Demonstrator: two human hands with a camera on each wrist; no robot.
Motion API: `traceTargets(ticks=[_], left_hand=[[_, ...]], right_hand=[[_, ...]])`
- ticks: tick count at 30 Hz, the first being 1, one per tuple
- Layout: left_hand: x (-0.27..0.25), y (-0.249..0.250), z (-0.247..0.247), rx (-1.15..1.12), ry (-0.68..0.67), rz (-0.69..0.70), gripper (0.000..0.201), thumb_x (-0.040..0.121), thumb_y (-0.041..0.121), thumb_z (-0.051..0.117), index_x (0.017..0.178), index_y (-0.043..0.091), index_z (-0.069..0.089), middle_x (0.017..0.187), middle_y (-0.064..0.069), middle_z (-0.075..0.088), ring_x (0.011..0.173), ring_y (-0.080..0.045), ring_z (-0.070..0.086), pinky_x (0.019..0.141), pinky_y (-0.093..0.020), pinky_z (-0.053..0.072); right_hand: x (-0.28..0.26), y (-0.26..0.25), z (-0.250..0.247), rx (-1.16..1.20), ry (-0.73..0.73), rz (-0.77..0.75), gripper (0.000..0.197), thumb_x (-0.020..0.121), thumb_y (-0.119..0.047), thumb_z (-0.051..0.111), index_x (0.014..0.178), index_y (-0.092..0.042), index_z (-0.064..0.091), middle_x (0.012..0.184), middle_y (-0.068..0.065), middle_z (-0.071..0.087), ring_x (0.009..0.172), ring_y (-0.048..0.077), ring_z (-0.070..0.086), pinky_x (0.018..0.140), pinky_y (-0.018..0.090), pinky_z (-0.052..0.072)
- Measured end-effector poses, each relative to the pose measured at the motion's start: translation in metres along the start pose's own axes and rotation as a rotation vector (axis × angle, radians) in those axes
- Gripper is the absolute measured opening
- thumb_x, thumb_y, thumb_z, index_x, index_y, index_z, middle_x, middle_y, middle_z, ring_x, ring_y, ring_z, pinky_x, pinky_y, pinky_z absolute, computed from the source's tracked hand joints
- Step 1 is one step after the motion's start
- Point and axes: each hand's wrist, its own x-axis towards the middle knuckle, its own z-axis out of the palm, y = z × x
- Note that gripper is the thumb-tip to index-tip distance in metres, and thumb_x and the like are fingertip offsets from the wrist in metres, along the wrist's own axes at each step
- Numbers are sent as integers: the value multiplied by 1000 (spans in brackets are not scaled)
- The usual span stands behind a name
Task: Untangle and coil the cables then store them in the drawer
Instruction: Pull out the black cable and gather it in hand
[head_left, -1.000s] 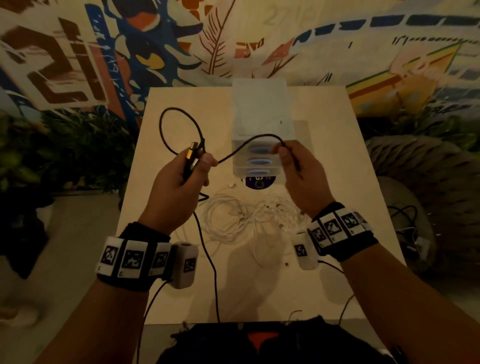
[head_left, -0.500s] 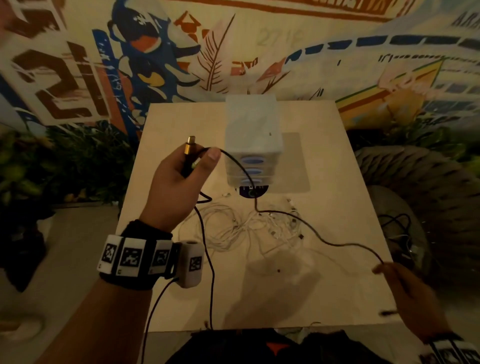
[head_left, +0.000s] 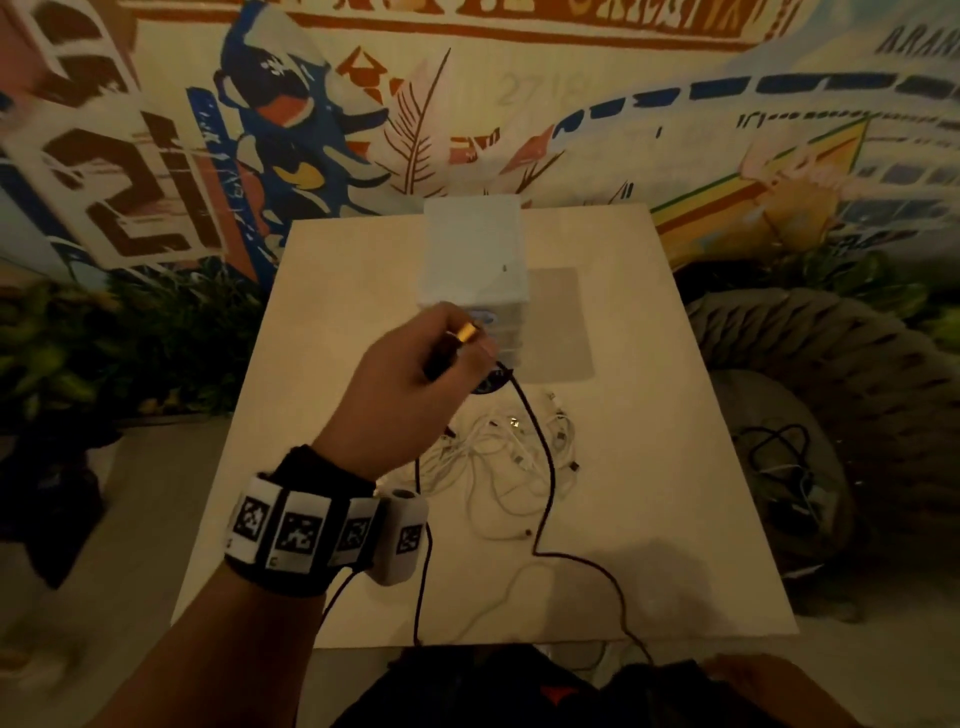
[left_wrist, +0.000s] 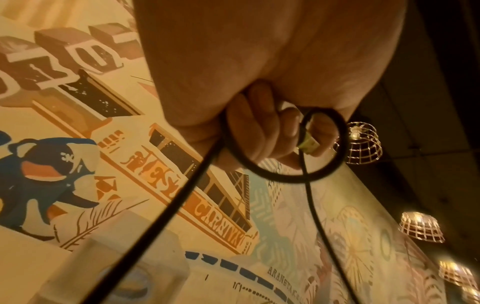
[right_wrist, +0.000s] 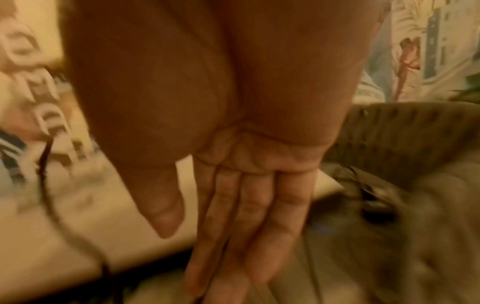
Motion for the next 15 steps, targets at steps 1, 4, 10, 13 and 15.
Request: traceTargets(ticks=[1, 4, 10, 13, 15], left_hand=[[-3, 3, 5, 33, -46, 6, 14, 102, 22, 59, 89, 16, 58, 57, 14, 47, 54, -2, 46, 59, -12, 32], [-11, 9, 19, 86, -131, 21, 15, 99, 31, 61, 93, 18, 60, 59, 13, 48, 53, -7, 45, 57, -13, 31], [-21, 26, 33, 95, -175, 85, 19, 97, 48, 56, 90, 32, 59, 60, 5, 52, 52, -11, 46, 52, -19, 33], [-19, 28, 36, 51, -158, 66, 30, 100, 53, 47, 93, 28, 61, 68, 6, 62, 59, -13, 56, 56, -28, 45], [-18, 25, 32, -12, -137, 33, 33, 103, 52, 43, 97, 24, 61, 68, 7, 60, 60, -11, 55, 59, -30, 45]], right_hand=[[1, -8, -9, -47, 21, -63, 14, 78, -69, 59, 71, -62, 69, 91, -17, 71, 84, 5, 70, 72, 14, 49], [-2, -63, -52, -1, 142, -272, 16, 96, -48, 55, 108, -59, 59, 88, -14, 72, 77, 4, 69, 66, 20, 54], [-39, -219, -118, 140, 386, -889, 36, 99, -43, 48, 133, -38, 58, 123, -22, 64, 111, -1, 60, 88, 12, 47], [-42, -252, -121, 106, 221, -908, 29, 106, -35, 41, 117, -32, 67, 112, -18, 71, 106, -2, 63, 94, 18, 48], [-40, -257, -120, 114, 207, -932, 31, 108, -33, 39, 97, -29, 68, 93, -13, 72, 93, 6, 67, 88, 30, 51]])
